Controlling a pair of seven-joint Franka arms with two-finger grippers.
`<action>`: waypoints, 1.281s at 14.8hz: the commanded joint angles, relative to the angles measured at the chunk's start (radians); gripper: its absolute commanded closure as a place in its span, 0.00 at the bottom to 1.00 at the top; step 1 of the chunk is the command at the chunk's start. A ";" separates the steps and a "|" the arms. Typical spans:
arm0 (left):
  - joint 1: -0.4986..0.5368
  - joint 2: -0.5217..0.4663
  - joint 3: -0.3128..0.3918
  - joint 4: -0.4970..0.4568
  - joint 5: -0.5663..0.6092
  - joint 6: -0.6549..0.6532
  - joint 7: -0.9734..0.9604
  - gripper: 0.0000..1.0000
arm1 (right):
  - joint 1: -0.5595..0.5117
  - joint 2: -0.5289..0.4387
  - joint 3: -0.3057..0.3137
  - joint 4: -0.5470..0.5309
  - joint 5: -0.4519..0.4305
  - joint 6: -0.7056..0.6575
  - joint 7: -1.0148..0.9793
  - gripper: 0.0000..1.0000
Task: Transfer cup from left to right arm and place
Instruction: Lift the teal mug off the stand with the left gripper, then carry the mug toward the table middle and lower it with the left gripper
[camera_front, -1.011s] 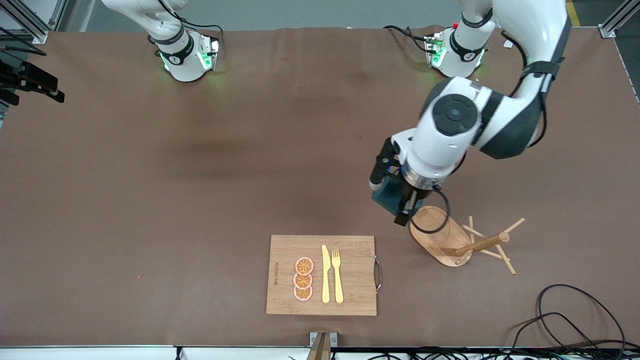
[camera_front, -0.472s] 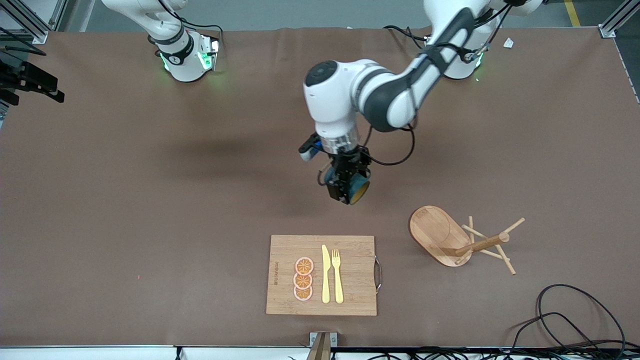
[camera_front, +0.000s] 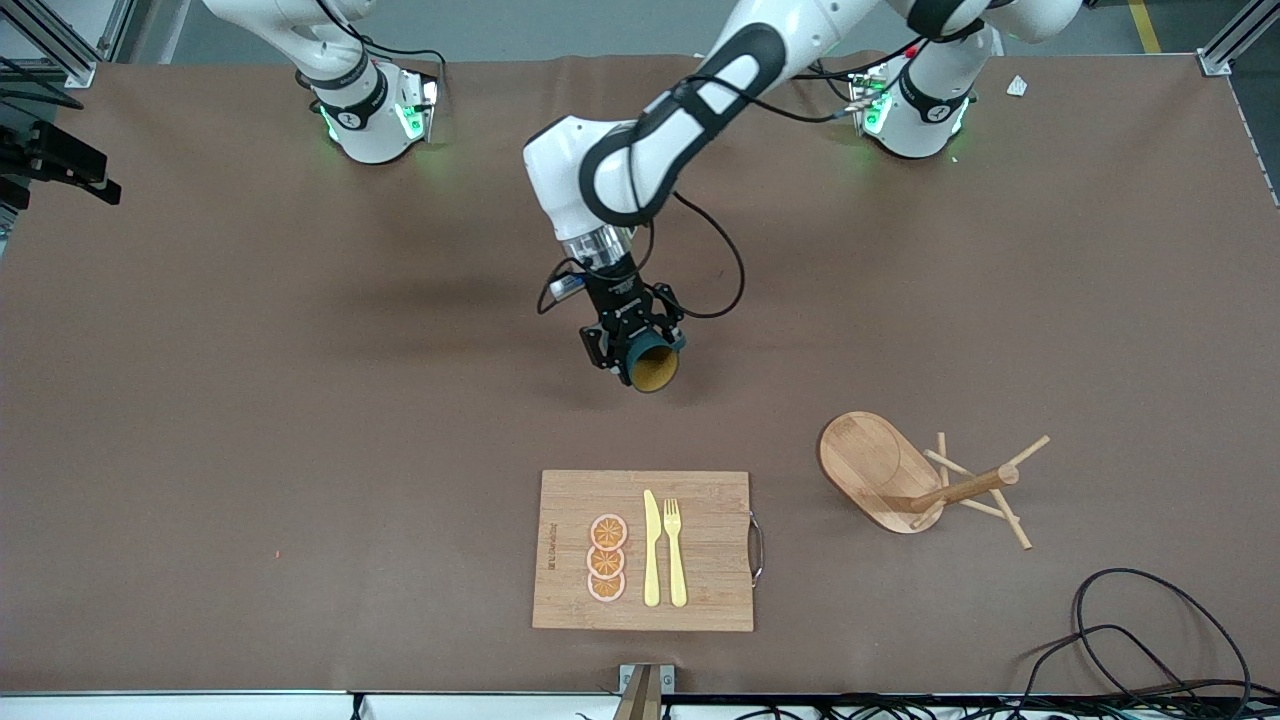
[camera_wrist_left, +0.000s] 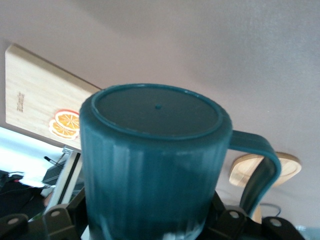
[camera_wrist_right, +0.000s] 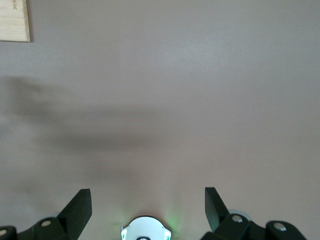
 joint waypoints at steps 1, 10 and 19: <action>-0.157 0.067 0.165 0.074 0.038 -0.052 0.024 0.62 | -0.014 0.001 0.001 0.005 -0.003 -0.005 0.008 0.00; -0.420 0.278 0.300 0.157 0.076 -0.341 -0.204 0.70 | -0.032 0.086 0.001 0.008 -0.001 0.005 -0.006 0.00; -0.532 0.398 0.365 0.203 0.076 -0.414 -0.263 0.77 | -0.034 0.101 0.001 0.011 -0.004 0.008 -0.006 0.00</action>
